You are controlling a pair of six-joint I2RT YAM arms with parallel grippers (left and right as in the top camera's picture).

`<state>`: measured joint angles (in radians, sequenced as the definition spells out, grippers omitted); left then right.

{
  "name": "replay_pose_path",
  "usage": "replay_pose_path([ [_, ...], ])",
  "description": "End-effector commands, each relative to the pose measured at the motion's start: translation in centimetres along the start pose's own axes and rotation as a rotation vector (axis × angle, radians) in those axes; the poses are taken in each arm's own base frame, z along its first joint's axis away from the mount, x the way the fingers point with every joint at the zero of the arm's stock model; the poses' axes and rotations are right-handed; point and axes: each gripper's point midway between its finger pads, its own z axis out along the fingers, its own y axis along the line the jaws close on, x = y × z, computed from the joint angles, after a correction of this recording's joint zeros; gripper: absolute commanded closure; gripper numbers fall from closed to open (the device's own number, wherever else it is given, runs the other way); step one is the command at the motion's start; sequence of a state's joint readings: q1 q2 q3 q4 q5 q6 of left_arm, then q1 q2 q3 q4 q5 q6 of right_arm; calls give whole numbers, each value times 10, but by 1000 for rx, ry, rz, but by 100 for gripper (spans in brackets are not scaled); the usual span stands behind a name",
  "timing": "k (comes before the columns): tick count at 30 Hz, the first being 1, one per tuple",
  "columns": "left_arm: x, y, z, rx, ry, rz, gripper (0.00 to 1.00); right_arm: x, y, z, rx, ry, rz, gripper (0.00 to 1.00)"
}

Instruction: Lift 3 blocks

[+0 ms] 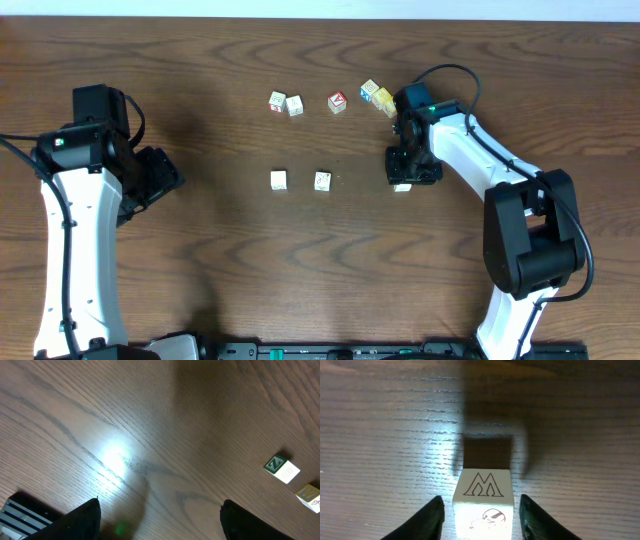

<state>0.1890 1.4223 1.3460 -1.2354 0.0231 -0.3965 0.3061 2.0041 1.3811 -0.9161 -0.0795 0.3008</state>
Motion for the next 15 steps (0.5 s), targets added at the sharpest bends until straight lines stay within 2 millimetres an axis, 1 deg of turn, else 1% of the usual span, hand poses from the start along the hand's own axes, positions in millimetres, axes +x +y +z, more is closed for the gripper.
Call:
replay_pose_path([
  [1,-3,1,-5,0,-16,-13,23,3,7,4,-4,17,-22,51],
  [5,-4,1,-5,0,-17,-13,23,-2,9,-5,-4,10,-24,49],
  [7,-4,1,-5,0,-17,-13,23,-5,10,-13,0,5,-25,49],
  [9,-3,1,-5,0,-16,-13,23,-10,12,-23,-1,-1,-41,48],
  [12,-3,1,-5,0,-16,-13,23,-19,18,-46,-7,-16,-49,48],
  [13,-4,1,-5,0,-17,-13,23,-21,21,-52,-15,-21,-52,47],
  [15,-3,1,-5,0,-16,-13,23,-26,38,-67,-74,-35,-68,46],
])
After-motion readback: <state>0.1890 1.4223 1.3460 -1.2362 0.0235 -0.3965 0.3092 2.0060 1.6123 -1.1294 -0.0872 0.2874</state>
